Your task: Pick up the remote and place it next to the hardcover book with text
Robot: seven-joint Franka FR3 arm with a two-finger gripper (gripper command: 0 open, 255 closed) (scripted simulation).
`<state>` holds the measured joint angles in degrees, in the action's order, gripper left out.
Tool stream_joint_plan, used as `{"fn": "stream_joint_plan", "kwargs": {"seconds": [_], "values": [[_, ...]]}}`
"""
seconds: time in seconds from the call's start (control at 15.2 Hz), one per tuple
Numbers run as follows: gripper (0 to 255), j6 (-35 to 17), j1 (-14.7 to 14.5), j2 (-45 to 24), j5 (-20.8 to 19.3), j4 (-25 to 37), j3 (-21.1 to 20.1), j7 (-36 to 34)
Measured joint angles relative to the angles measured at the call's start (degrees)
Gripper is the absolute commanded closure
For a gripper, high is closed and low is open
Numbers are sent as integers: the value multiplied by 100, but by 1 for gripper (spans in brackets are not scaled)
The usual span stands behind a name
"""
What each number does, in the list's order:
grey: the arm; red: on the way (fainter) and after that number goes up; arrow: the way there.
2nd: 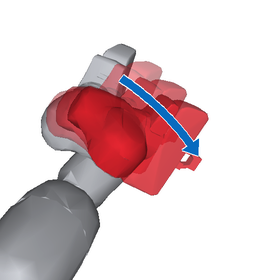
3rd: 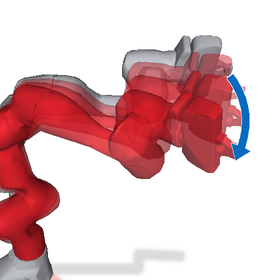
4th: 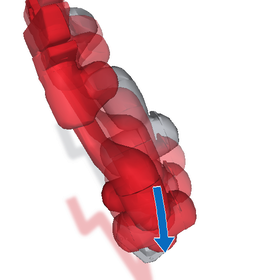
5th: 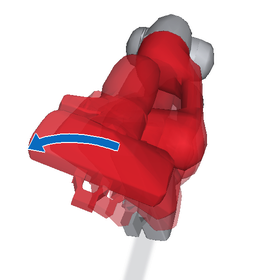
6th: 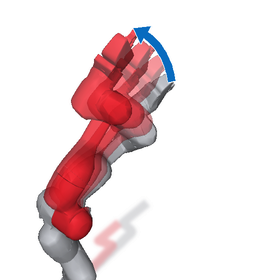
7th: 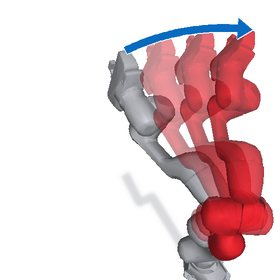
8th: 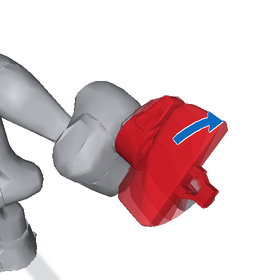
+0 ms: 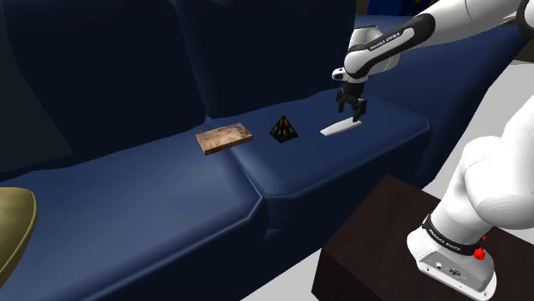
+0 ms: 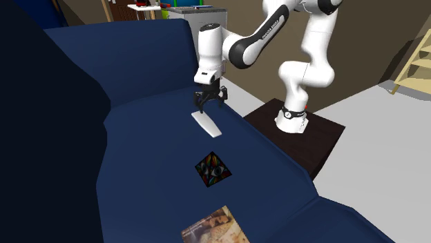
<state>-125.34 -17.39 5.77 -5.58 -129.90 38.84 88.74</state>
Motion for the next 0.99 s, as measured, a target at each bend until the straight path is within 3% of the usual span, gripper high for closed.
{"fn": "stream_joint_plan", "kwargs": {"seconds": [0.13,0.26,0.66,0.99], "values": [[0,-209,-72,-561,471,207,85,717],[0,-326,-62,-802,684,266,88,1017],[0,-741,-8,-1204,1044,153,52,1327],[0,-795,0,-1234,1075,123,49,1355]]}}
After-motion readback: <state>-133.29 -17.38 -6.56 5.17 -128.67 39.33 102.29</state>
